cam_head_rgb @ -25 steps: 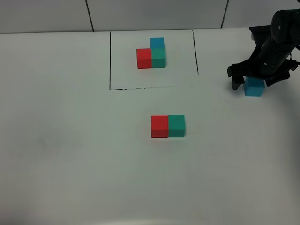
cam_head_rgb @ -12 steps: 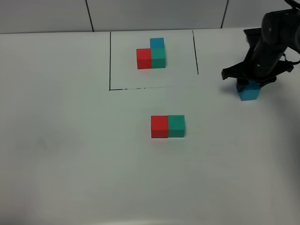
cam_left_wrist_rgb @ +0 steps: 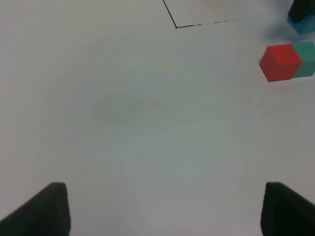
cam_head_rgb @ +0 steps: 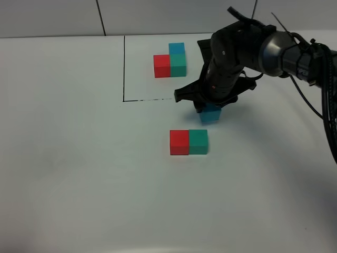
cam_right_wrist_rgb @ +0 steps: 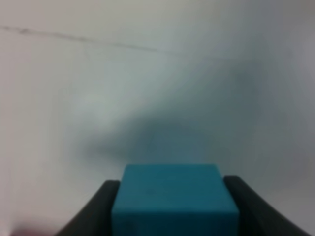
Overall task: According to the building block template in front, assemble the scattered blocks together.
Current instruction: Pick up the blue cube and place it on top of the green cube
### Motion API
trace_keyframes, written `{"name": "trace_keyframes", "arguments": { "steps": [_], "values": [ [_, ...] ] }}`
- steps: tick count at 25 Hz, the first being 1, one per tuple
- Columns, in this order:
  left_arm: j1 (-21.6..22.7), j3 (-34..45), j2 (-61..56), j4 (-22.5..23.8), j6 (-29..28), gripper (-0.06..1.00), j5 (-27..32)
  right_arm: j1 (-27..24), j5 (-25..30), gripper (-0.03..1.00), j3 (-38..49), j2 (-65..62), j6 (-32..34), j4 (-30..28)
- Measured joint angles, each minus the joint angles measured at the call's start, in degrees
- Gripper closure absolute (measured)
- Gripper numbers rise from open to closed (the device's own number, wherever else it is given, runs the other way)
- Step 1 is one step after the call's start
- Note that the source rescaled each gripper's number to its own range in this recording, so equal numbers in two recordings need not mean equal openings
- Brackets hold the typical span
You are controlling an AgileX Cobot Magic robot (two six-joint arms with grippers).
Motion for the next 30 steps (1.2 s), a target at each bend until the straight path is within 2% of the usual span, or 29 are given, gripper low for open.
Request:
{"name": "trace_keyframes", "arguments": {
  "steps": [5, 11, 30],
  "values": [
    [0.0, 0.0, 0.0, 0.0, 0.0, 0.05, 0.0, 2.8, -0.18, 0.95, 0.0, 0.0, 8.03, -3.68],
    [0.0, 0.0, 0.0, 0.0, 0.0, 0.05, 0.0, 2.8, 1.42, 0.95, 0.0, 0.0, 12.44, -3.89],
    [0.0, 0.0, 0.0, 0.0, 0.0, 0.05, 0.0, 4.51, 0.15, 0.95, -0.01, 2.75, 14.71, -1.85]
  ]
}}
